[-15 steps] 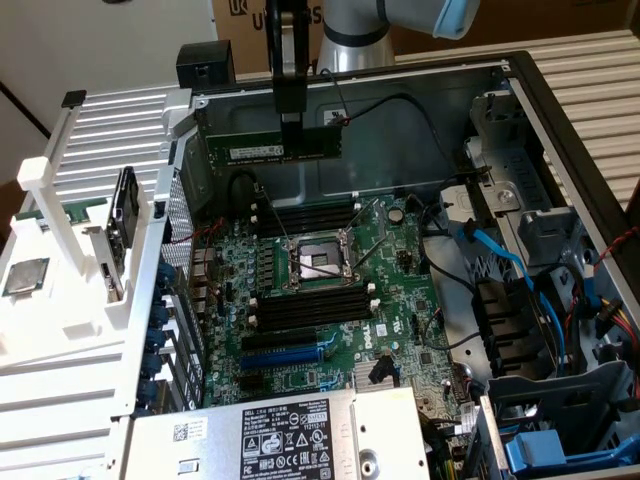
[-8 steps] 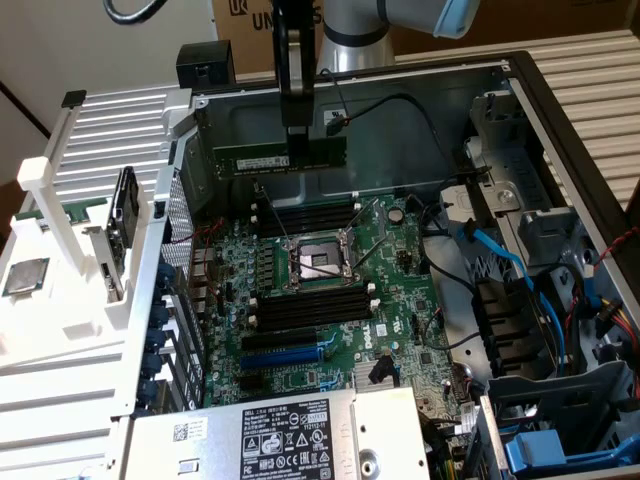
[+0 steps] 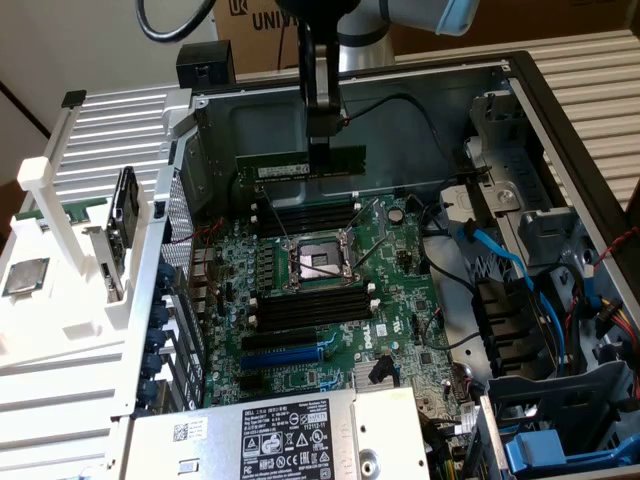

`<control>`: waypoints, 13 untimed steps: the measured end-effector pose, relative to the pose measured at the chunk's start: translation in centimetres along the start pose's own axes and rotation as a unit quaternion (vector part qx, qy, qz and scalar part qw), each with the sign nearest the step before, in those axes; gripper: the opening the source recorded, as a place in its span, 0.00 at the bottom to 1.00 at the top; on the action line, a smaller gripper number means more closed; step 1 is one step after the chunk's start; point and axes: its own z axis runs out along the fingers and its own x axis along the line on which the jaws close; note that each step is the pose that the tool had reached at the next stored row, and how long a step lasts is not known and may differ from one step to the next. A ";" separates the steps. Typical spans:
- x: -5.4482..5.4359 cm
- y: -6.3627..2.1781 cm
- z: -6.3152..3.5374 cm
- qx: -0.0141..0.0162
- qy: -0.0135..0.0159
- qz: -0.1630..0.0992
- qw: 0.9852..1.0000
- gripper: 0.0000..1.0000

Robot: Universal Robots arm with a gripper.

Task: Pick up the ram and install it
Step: 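Pick up the ram and move it above insertion slot, then insert the ram into the slot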

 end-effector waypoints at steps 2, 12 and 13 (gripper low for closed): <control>0.0 0.00 0.00 0.000 0.000 0.000 1.000 0.12; 0.0 -0.01 0.06 0.000 0.000 0.000 1.000 0.12; 0.0 -0.01 0.11 0.000 0.000 0.000 1.000 0.12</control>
